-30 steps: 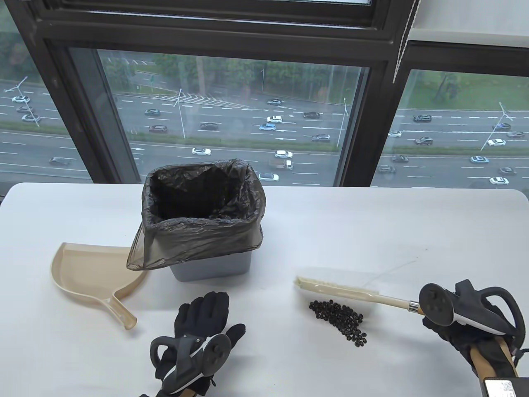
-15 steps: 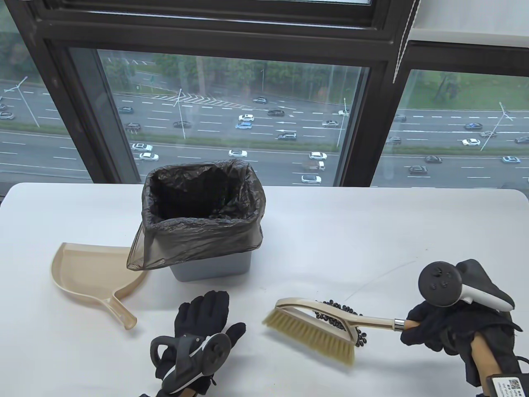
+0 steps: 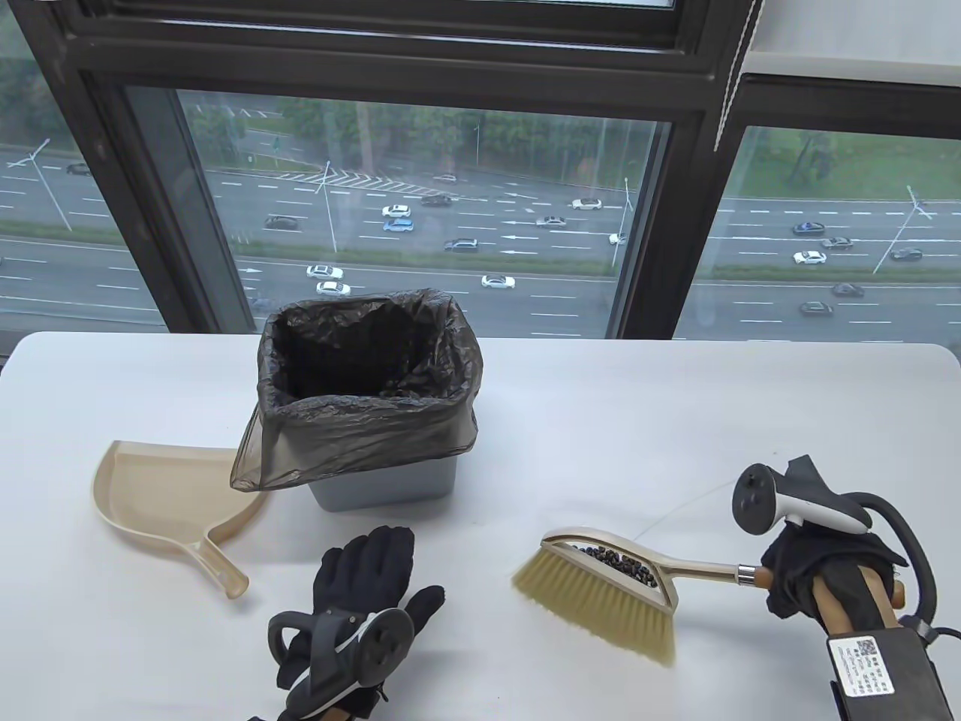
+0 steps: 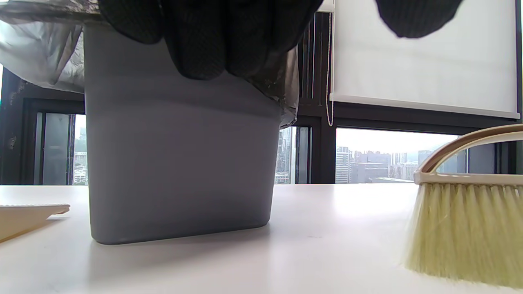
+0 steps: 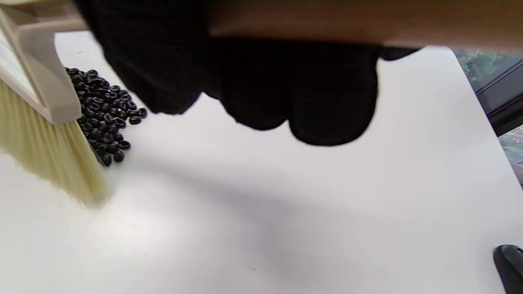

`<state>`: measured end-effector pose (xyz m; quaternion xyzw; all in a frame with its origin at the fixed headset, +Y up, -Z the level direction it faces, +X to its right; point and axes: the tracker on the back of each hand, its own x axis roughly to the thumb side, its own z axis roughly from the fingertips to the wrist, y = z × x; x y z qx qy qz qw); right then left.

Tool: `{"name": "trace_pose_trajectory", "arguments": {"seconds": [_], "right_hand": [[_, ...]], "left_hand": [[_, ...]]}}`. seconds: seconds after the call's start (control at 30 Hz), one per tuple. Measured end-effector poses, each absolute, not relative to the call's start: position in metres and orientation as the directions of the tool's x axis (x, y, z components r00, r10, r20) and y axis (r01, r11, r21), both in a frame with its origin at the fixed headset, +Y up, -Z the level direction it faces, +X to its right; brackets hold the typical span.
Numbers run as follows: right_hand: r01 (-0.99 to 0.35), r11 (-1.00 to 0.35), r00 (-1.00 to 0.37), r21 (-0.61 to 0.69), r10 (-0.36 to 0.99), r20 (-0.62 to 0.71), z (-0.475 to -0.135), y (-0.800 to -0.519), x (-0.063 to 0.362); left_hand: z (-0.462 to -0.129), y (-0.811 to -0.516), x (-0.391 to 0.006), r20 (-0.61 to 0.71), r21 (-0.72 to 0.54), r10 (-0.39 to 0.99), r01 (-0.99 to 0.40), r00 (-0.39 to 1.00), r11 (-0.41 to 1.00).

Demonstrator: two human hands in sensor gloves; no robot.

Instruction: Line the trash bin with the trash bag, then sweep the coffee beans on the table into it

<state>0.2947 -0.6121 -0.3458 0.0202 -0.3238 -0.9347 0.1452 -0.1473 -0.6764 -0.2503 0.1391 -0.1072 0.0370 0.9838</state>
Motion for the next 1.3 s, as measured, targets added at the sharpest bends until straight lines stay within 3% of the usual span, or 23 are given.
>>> {"name": "trace_pose_trajectory", "arguments": {"seconds": [0.43, 0.67, 0.87, 1.0, 1.13, 1.2, 1.3], "right_hand": [[0.463, -0.792, -0.886, 0.398, -0.429, 0.176, -0.386, -0.607, 0.266], [0.449, -0.838, -0.891, 0.31, -0.392, 0.23, -0.384, -0.589, 0.245], [0.43, -0.898, -0.887, 0.093, -0.402, 0.228, -0.369, -0.568, 0.227], [0.606, -0.786, -0.761, -0.125, -0.618, 0.199, -0.358, -0.579, 0.207], [0.73, -0.661, -0.639, -0.172, -0.75, 0.168, -0.355, -0.596, 0.201], [0.723, -0.669, -0.648, -0.171, -0.743, 0.166, -0.355, -0.596, 0.206], [0.709, -0.702, -0.686, -0.068, -0.708, 0.164, -0.356, -0.589, 0.219]], "left_hand": [[-0.251, -0.677, -0.149, 0.211, 0.261, 0.054, -0.109, 0.976, 0.959], [-0.251, -0.677, -0.15, 0.21, 0.259, 0.062, -0.117, 0.976, 0.959], [-0.251, -0.677, -0.151, 0.211, 0.265, 0.066, -0.122, 0.975, 0.957], [-0.251, -0.677, -0.151, 0.215, 0.265, 0.069, -0.126, 0.974, 0.956], [-0.251, -0.678, -0.152, 0.215, 0.263, 0.07, -0.127, 0.974, 0.956], [-0.251, -0.678, -0.152, 0.215, 0.263, 0.072, -0.129, 0.974, 0.956], [-0.252, -0.678, -0.152, 0.215, 0.264, 0.077, -0.133, 0.974, 0.955]]}}
